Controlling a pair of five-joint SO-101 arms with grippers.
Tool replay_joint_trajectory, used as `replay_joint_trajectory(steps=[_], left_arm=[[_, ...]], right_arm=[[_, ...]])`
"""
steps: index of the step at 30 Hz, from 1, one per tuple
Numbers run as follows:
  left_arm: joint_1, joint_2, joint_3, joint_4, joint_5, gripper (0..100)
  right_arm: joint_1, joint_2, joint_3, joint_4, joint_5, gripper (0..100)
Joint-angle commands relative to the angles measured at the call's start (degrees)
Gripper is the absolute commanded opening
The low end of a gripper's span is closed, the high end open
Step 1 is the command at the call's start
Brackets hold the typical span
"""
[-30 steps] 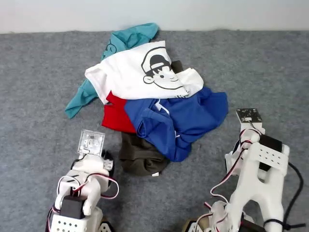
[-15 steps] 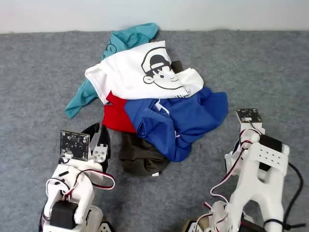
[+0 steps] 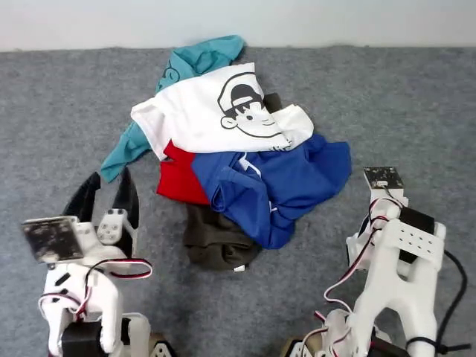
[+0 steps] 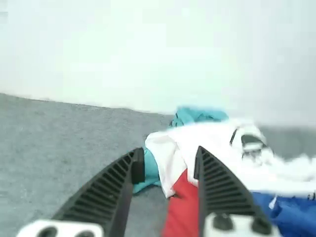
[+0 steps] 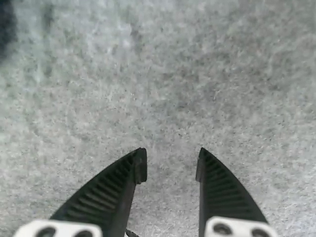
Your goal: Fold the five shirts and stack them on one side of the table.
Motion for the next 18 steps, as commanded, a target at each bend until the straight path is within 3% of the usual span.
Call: replay_joint_trajectory(steps=[1,5,10,18], left_arm=[[0.4,-0.4,-2.2,5.4,0.9,18],[2.5,-0.4,-6.9,17.8,-5.3,18],[2.5,3.3,-24.0,29.8,-12.0,18],[2.5,37.2,-64.7,49.1,-12.1,17]], right_arm=[[0.7,0.1,0.4,0.6,-0.6,17.9],[0.7,0.1,3.5,0.0,-0.4,17.9],[0.7,0.1,5.5,-1.7,-0.4,17.9],[0.7,0.1,5.5,-1.5,-0.4,17.9]])
